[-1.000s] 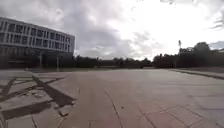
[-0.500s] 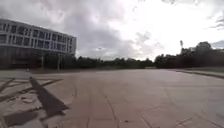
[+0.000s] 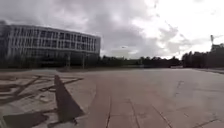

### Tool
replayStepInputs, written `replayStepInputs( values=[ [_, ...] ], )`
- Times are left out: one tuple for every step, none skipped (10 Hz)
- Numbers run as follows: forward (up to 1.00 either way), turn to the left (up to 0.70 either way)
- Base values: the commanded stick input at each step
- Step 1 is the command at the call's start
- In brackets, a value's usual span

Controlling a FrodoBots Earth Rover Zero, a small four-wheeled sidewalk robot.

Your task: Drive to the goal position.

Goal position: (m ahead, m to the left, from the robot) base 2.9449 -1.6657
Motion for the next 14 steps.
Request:
replayStepInputs(
  values=[
    [0.7,0.0],
    [0.7,-0.03],
    [0.7,-0.17],
    [0.7,-0.3],
    [0.7,-0.35],
    [0.7,-0.35],
    [0.7,-0.35],
    [0.7,-0.35],
    [0.7,-0.35],
    [0.7,-0.35],
    [0.7,-0.35],
    [0.7,-0.35],
    [0.7,-0.35],
    [0.7,-0.33]
  ],
)
